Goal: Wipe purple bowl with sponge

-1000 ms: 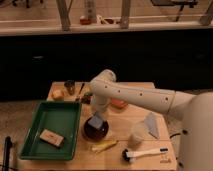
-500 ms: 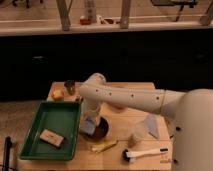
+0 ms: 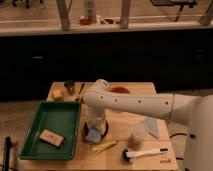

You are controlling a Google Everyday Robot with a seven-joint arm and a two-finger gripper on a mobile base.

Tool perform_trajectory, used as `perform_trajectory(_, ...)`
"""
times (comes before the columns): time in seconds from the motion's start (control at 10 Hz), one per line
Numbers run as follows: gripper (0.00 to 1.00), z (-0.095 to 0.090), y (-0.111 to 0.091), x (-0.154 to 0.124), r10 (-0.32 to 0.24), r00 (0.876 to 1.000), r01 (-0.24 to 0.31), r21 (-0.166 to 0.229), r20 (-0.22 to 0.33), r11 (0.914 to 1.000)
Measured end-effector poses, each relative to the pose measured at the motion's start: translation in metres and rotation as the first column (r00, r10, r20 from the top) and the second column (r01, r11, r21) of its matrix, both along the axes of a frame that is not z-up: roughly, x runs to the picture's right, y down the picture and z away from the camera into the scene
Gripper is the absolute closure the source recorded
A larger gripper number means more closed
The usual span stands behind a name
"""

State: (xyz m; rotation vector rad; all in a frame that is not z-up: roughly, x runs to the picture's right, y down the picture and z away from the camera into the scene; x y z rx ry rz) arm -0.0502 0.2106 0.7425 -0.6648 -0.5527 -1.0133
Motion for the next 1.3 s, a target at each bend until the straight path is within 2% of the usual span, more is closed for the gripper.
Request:
perform_trajectory(0.1, 1.00, -0.002, -0.001, 0.005, 0.011, 1.000, -0.011, 0.007, -0.023, 0.9999)
perform_trajectory(0.3, 1.00, 0.003, -0.016, 0.026, 0.050, 0.997, -0.048, 0.041, -0.066, 0.9980)
perform_trajectory(0.5, 1.00, 0.019, -0.040, 0.049, 0.082, 0.991, -0.075, 0.072, -0.102, 0.9946)
perform_trajectory(0.7, 1.00, 0.036, -0.059, 0.052, 0.099, 0.988, -0.089, 0.090, -0.117, 0.9920)
perform_trajectory(1.0, 1.00, 0.044, -0.065, 0.033, 0.088, 0.991, -0.079, 0.092, -0.097, 0.9926)
perform_trajectory(1.3, 1.00, 0.040, -0.059, -0.011, 0.034, 0.999, -0.033, 0.089, -0.013, 0.9955)
